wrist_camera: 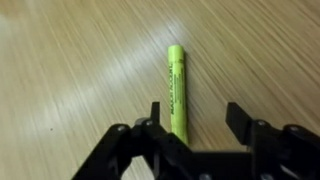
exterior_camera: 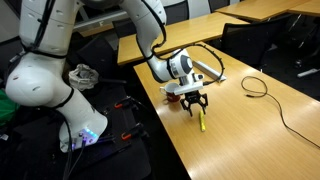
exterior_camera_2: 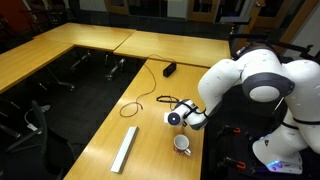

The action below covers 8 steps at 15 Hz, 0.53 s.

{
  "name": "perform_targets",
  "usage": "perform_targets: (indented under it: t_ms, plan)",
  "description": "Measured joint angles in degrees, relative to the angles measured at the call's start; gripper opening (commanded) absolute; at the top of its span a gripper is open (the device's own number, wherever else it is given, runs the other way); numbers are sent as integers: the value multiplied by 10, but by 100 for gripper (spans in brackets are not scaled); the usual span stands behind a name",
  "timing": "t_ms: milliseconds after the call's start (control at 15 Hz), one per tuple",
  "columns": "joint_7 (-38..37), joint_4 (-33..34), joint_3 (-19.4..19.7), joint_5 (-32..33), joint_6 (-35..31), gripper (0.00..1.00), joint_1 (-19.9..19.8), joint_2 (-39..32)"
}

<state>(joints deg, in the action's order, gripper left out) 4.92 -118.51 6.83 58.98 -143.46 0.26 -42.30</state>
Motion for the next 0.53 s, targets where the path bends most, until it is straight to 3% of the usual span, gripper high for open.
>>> perform_targets:
  t_ms: [200,533]
  plan:
    - [29,-32,-40,-76,-31,100,-45,56]
    - [29,-117,-75,-239,-85,100,-52,173]
